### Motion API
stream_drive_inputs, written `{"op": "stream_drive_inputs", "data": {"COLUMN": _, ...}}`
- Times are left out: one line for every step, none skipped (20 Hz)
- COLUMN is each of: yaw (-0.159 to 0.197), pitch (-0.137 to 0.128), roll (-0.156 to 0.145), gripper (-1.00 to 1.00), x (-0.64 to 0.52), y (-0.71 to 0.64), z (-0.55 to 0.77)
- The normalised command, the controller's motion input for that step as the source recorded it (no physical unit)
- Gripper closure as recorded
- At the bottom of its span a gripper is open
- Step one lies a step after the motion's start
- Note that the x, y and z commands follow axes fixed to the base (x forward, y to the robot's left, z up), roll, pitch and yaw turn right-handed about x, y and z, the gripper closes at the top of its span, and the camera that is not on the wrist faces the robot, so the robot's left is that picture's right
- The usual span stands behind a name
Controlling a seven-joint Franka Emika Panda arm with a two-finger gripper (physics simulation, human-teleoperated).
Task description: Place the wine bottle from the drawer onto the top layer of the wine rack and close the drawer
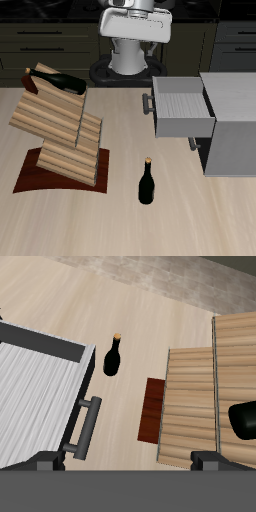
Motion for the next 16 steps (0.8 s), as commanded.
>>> {"op": "stream_drive_inputs", "data": {"yaw": 0.113, "pitch": 0.000, "roll": -0.017, "gripper": -1.00, "x": -0.19, "y": -0.21, "z": 0.09}}
{"op": "stream_drive_inputs", "data": {"yaw": 0.047, "pitch": 0.050, "roll": -0.032, "gripper": -1.00, "x": -0.16, "y": -0.29, "z": 0.11}}
{"op": "stream_drive_inputs", "data": {"yaw": 0.119, "pitch": -0.002, "roll": -0.043, "gripper": -1.00, "x": -0.22, "y": -0.32, "z": 0.16}}
{"op": "stream_drive_inputs", "data": {"yaw": 0.000, "pitch": 0.000, "roll": 0.000, "gripper": -1.00, "x": 0.04, "y": 0.05, "z": 0.00}}
{"op": "stream_drive_inputs", "data": {"yaw": 0.074, "pitch": -0.028, "roll": -0.052, "gripper": -1.00, "x": -0.06, "y": -0.13, "z": 0.07}}
{"op": "stream_drive_inputs", "data": {"yaw": 0.124, "pitch": 0.027, "roll": -0.070, "gripper": -1.00, "x": -0.26, "y": -0.55, "z": 0.18}}
{"op": "stream_drive_inputs", "data": {"yaw": 0.053, "pitch": -0.027, "roll": -0.112, "gripper": -1.00, "x": -0.10, "y": -0.42, "z": 0.15}}
{"op": "stream_drive_inputs", "data": {"yaw": 0.124, "pitch": -0.029, "roll": -0.089, "gripper": -1.00, "x": -0.06, "y": -0.31, "z": 0.16}}
{"op": "stream_drive_inputs", "data": {"yaw": 0.019, "pitch": 0.099, "roll": -0.019, "gripper": -1.00, "x": -0.01, "y": -0.35, "z": -0.01}}
{"op": "stream_drive_inputs", "data": {"yaw": 0.100, "pitch": -0.015, "roll": -0.082, "gripper": -1.00, "x": -0.08, "y": -0.27, "z": 0.07}}
{"op": "stream_drive_inputs", "data": {"yaw": 0.169, "pitch": 0.044, "roll": -0.013, "gripper": -1.00, "x": -0.08, "y": -0.16, "z": -0.03}}
{"op": "stream_drive_inputs", "data": {"yaw": 0.022, "pitch": 0.105, "roll": 0.026, "gripper": -1.00, "x": -0.04, "y": -0.30, "z": 0.00}}
{"op": "stream_drive_inputs", "data": {"yaw": 0.116, "pitch": -0.100, "roll": -0.175, "gripper": -1.00, "x": -0.09, "y": -0.27, "z": 0.16}}
{"op": "stream_drive_inputs", "data": {"yaw": 0.121, "pitch": -0.026, "roll": -0.007, "gripper": -1.00, "x": -0.04, "y": -0.15, "z": 0.04}}
{"op": "stream_drive_inputs", "data": {"yaw": 0.000, "pitch": 0.125, "roll": 0.037, "gripper": -1.00, "x": 0.04, "y": -0.28, "z": -0.01}}
{"op": "stream_drive_inputs", "data": {"yaw": 0.056, "pitch": -0.030, "roll": -0.075, "gripper": -1.00, "x": -0.05, "y": -0.25, "z": 0.13}}
